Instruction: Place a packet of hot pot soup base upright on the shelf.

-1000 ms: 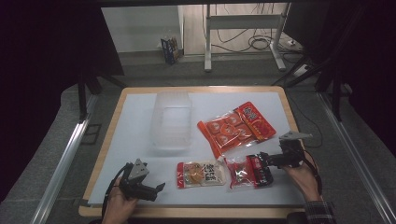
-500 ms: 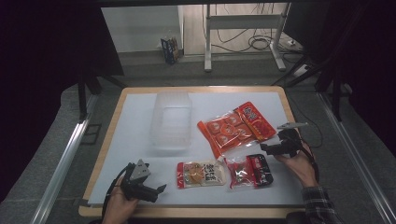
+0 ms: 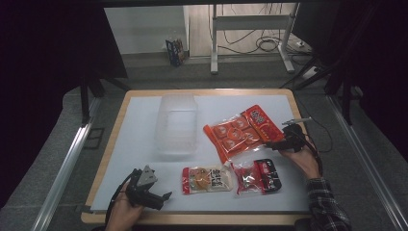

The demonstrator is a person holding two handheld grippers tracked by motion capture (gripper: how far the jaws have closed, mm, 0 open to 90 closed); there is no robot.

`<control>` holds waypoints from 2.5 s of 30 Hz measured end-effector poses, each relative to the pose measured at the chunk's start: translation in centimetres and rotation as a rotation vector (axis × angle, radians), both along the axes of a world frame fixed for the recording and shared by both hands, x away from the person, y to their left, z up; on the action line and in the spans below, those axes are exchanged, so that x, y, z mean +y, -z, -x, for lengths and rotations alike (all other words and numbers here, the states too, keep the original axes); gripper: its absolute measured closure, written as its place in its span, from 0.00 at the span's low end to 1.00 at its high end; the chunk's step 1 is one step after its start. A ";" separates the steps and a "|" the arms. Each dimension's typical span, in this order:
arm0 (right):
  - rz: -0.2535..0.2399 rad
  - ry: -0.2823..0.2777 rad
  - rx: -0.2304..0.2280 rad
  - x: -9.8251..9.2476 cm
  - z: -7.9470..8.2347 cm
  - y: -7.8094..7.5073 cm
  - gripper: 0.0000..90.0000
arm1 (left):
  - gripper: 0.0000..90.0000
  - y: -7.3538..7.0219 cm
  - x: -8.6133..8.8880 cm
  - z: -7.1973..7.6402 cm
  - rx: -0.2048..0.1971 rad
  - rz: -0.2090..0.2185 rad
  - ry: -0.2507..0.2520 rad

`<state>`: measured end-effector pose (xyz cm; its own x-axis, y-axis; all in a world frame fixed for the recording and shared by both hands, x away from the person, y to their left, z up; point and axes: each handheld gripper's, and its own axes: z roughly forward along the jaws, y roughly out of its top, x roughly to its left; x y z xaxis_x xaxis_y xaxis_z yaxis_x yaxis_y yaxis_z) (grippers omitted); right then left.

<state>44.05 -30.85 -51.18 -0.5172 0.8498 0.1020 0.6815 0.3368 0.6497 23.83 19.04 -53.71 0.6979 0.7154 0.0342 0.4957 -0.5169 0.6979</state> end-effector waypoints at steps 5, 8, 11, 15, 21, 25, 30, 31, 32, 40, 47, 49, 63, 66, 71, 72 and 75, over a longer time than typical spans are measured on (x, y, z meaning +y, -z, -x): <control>-0.034 -0.014 0.026 0.0 -0.6 -0.1 0.09 | 0.01 0.1 -0.1 0.0 0.003 -0.012 -0.001; -0.052 -0.013 0.025 -0.2 -0.6 -0.4 0.13 | 0.01 0.1 -0.1 0.0 0.003 -0.016 0.000; -0.088 -0.023 0.009 -0.4 -0.5 -0.8 0.19 | 0.01 0.2 -0.2 0.0 0.008 -0.019 0.001; -0.136 -0.056 0.007 0.0 -0.4 -1.4 0.25 | 0.01 0.2 -0.3 0.0 0.008 -0.027 0.005; -0.081 -0.068 0.012 1.2 -1.4 -1.6 0.35 | 0.01 0.3 -0.3 0.0 0.009 -0.032 0.008; -0.058 -0.071 0.025 1.8 -2.6 -1.4 0.45 | 0.01 0.3 -0.4 0.0 0.011 -0.036 0.011; -0.043 -0.087 0.021 2.5 -3.6 -1.2 0.52 | 0.01 0.3 -0.4 0.0 0.009 -0.042 0.011; -0.030 -0.090 0.022 3.0 -4.2 -1.1 0.56 | 0.01 0.3 -0.4 0.0 0.009 -0.041 0.010; -0.030 -0.090 0.022 3.0 -4.2 -1.1 0.56 | 0.01 0.3 -0.4 0.0 0.009 -0.041 0.010; 0.016 -0.068 0.036 4.1 -5.7 -1.0 0.79 | 0.01 0.4 -0.5 0.0 0.010 -0.051 0.014; -0.007 -0.019 0.067 4.0 -6.1 -0.7 0.98 | 0.01 0.4 -0.5 0.0 0.007 -0.054 0.014; 0.013 -0.022 0.059 4.3 -5.9 -0.9 0.98 | 0.01 0.4 -0.5 0.0 0.006 -0.054 0.012; 0.034 -0.019 -0.001 4.4 -4.5 -4.0 0.98 | 0.01 0.2 -0.3 0.0 -0.002 -0.039 -0.009; 0.028 -0.032 -0.025 4.6 -4.1 -5.3 0.98 | 0.01 0.2 -0.3 0.0 -0.005 -0.042 -0.009; -0.005 -0.055 -0.071 5.1 -3.4 -7.8 0.98 | 0.01 0.1 -0.2 0.0 -0.008 -0.042 -0.010; -0.011 -0.059 -0.076 5.2 -3.2 -8.2 0.98 | 0.01 0.1 -0.3 0.1 -0.008 -0.042 -0.010; -0.027 -0.070 -0.080 5.6 -3.0 -9.3 0.98 | 0.01 0.1 -0.3 0.1 -0.009 -0.042 -0.009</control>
